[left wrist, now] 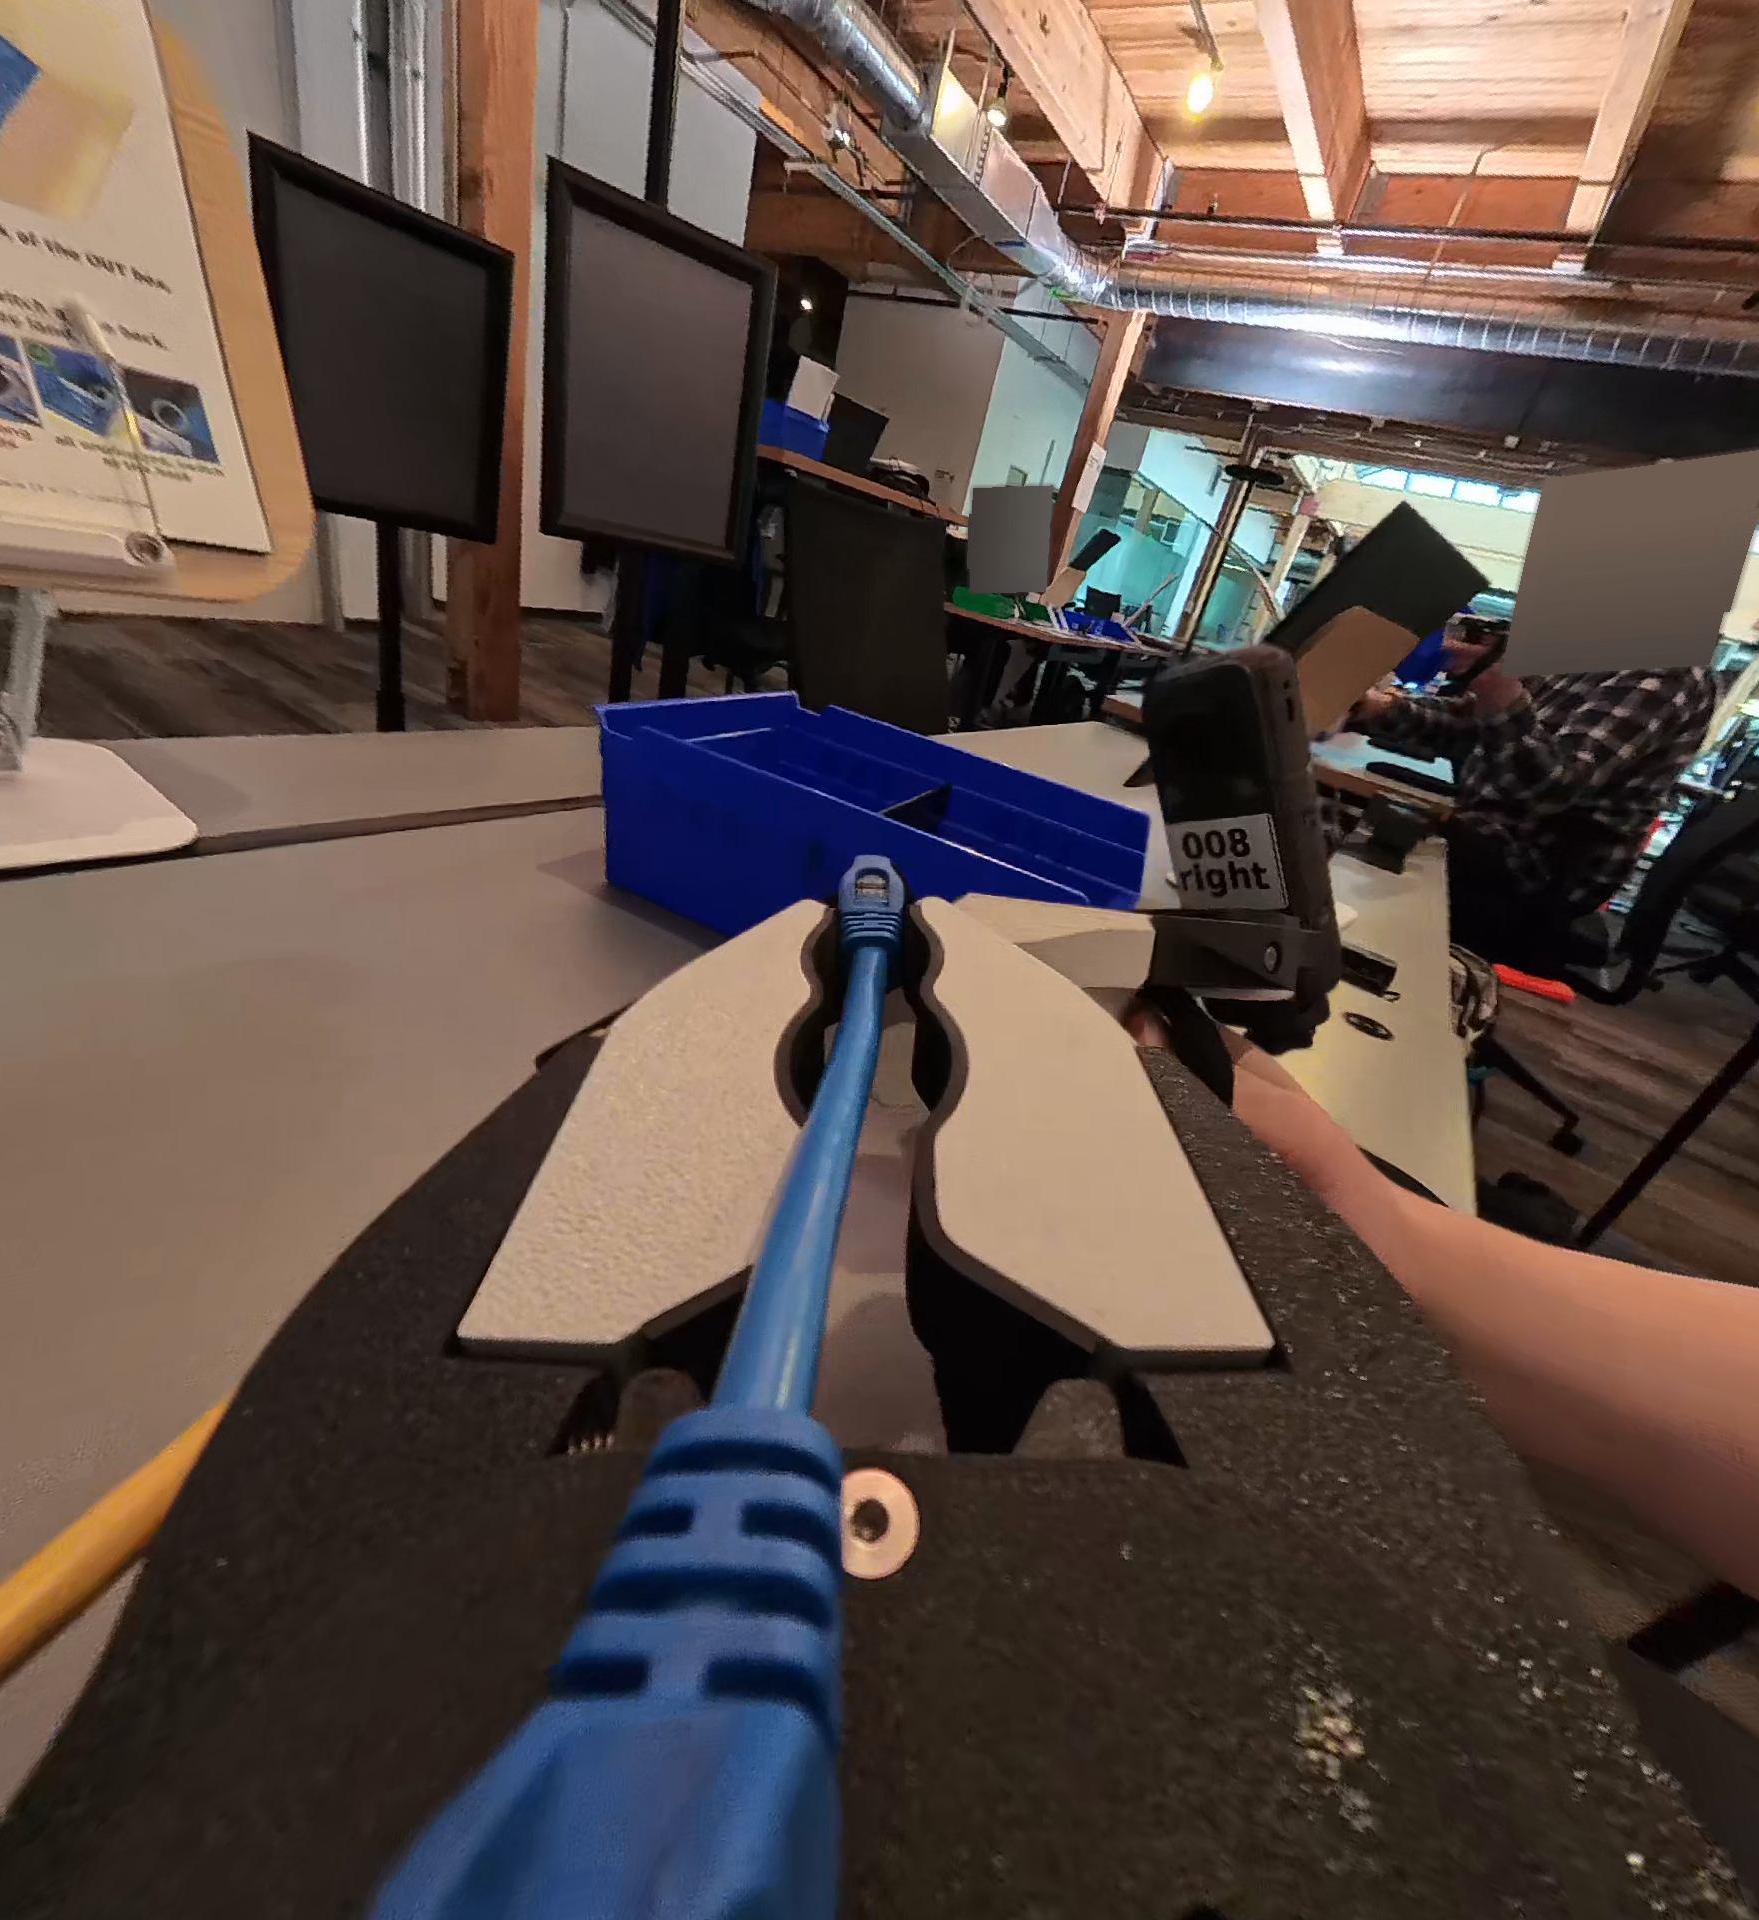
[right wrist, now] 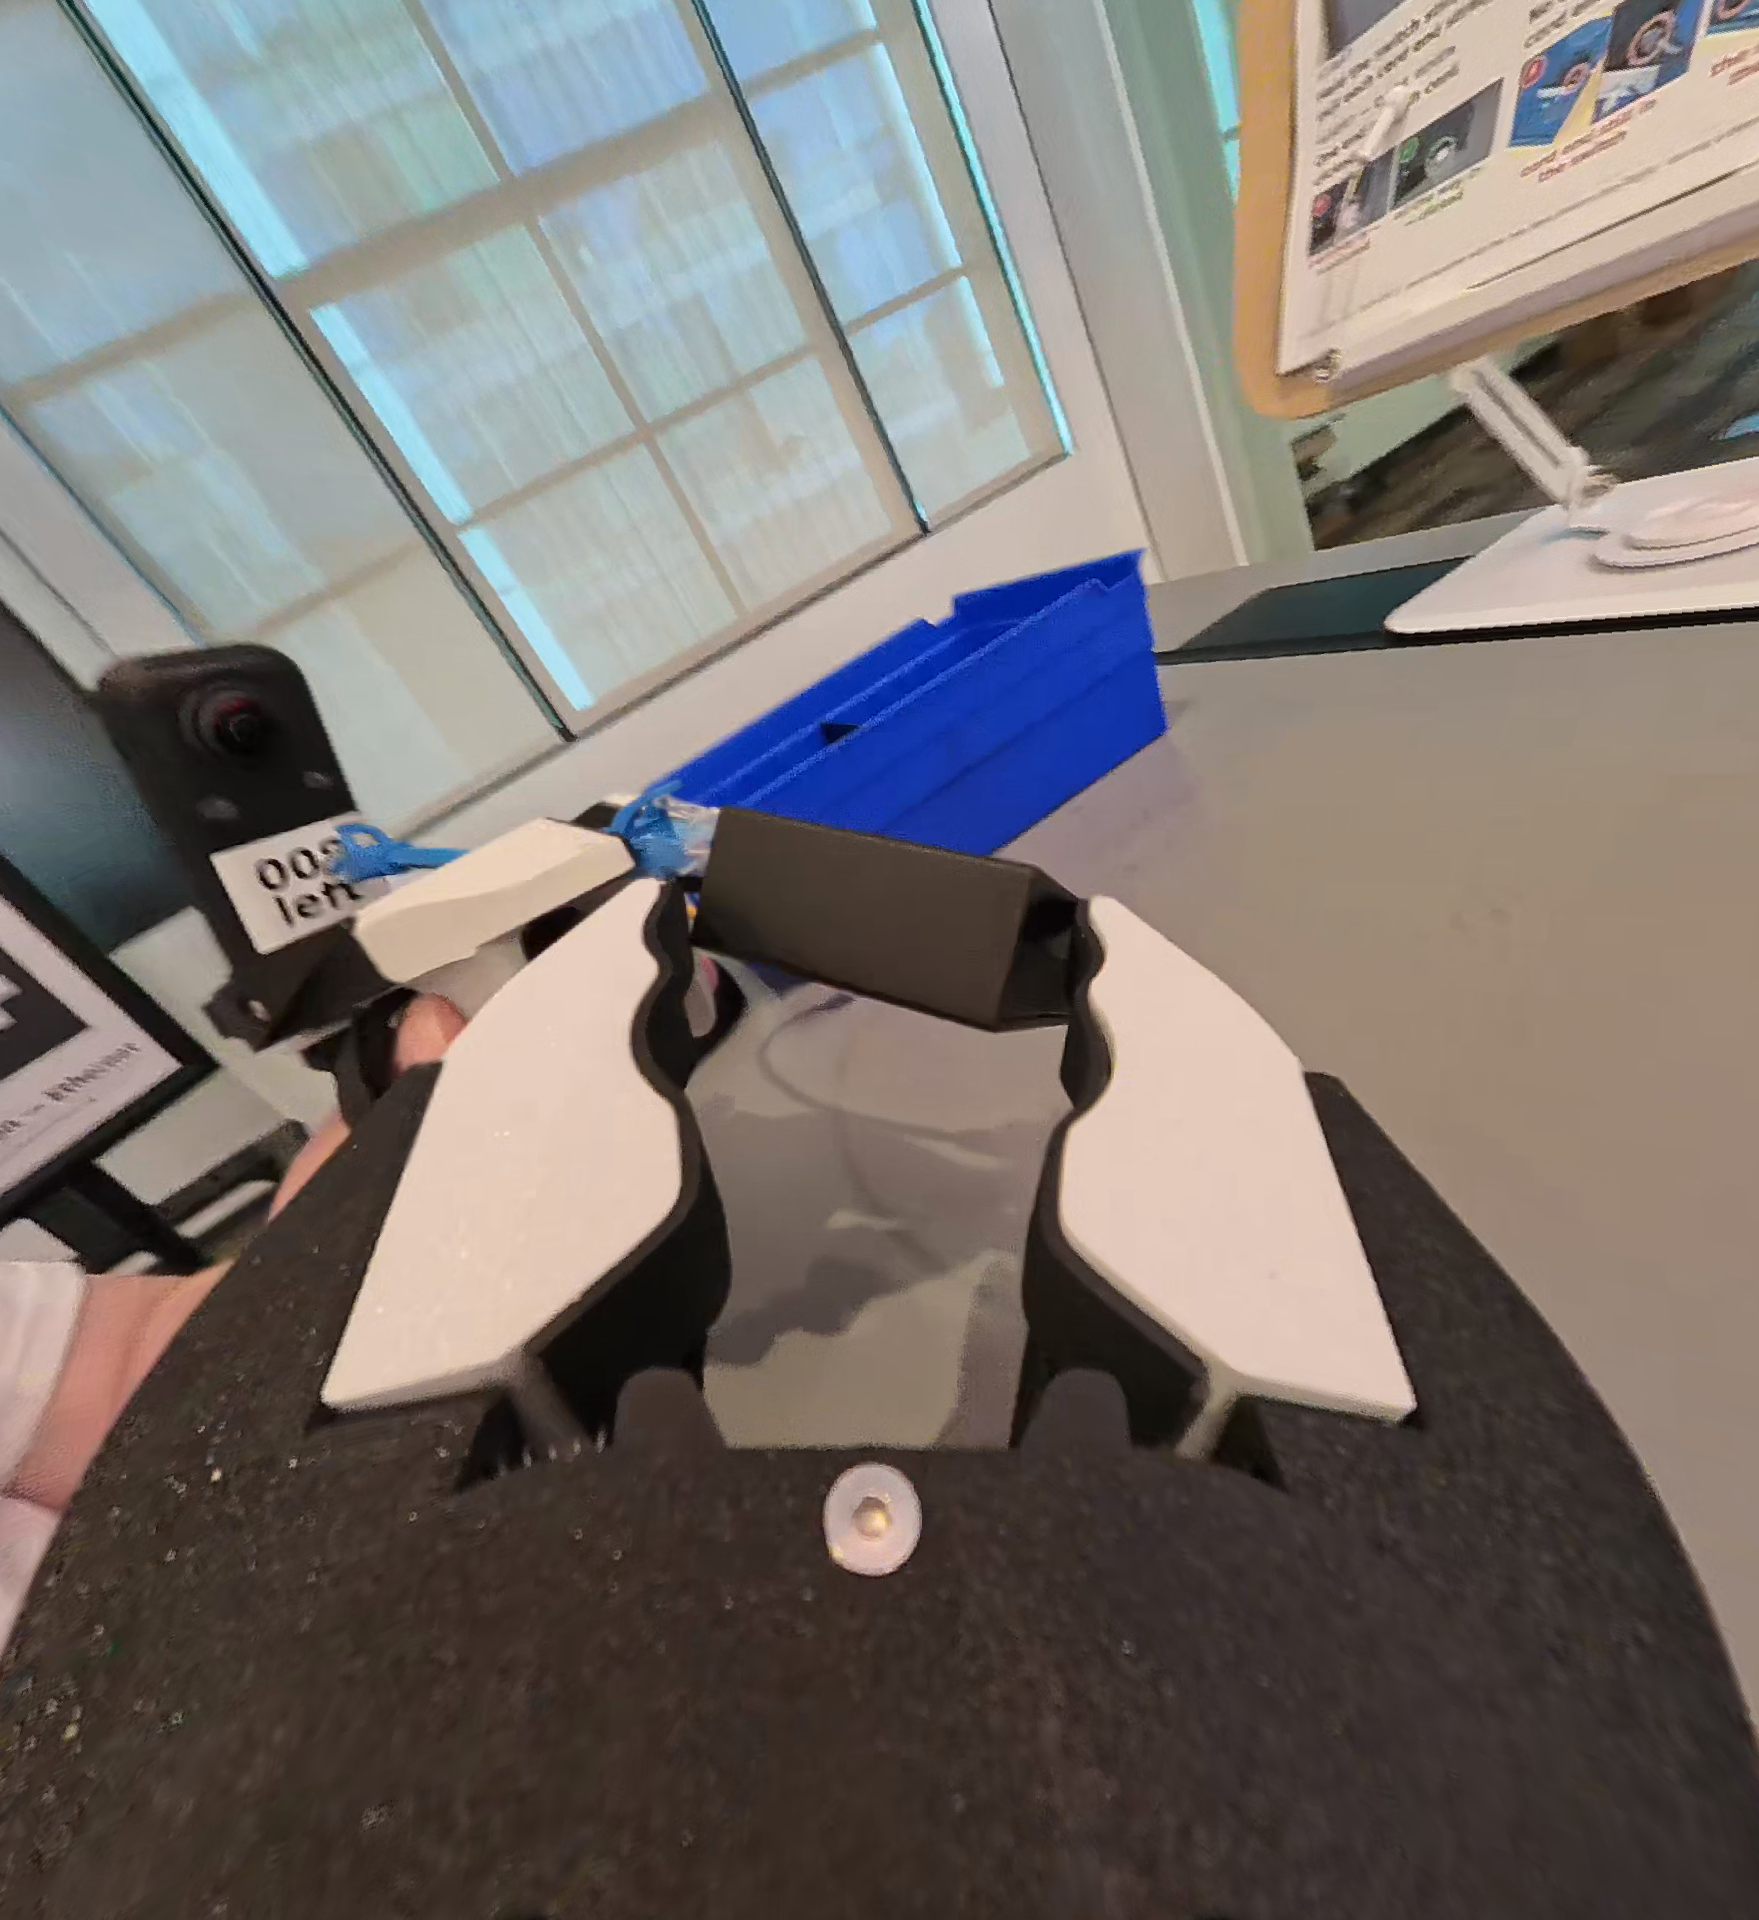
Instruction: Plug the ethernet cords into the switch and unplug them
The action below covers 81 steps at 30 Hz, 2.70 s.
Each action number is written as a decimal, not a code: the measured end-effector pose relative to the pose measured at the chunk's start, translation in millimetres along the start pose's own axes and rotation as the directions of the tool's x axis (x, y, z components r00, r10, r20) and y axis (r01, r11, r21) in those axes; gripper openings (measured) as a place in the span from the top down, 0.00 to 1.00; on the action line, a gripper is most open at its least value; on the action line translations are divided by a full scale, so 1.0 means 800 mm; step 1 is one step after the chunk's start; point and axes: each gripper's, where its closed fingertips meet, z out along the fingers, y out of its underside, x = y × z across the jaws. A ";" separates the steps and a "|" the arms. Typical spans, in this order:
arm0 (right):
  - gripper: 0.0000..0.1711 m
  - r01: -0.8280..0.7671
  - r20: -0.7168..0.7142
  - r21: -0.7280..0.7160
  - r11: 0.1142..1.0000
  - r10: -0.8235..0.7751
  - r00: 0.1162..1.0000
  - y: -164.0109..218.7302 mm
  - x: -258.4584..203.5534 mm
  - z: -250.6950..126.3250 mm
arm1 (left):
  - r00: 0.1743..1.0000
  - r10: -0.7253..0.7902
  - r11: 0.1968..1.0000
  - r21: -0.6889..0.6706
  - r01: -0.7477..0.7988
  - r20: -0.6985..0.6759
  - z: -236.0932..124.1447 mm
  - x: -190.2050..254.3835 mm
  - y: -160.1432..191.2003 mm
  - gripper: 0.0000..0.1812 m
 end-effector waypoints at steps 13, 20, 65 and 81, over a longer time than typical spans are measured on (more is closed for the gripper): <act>0.62 -0.026 -0.245 -0.299 0.954 -0.050 0.968 0.056 0.048 -0.008 | 0.983 -0.186 0.977 -0.106 0.186 0.007 0.016 -0.019 0.054 0.94; 0.62 -0.044 -0.273 -0.340 0.939 -0.054 0.961 0.080 0.050 -0.012 | 0.967 -0.246 0.962 -0.104 0.252 0.061 -0.008 -0.031 0.050 0.94; 0.63 -0.175 -0.354 -0.323 0.930 0.053 0.934 0.091 0.058 -0.031 | 0.951 -0.252 0.893 -0.337 0.300 0.178 0.006 -0.036 0.119 0.94; 0.62 -0.066 -0.380 -0.448 0.892 -0.123 0.917 0.109 0.060 -0.037 | 0.965 -0.195 0.901 -0.356 0.247 0.177 0.010 -0.037 0.121 0.94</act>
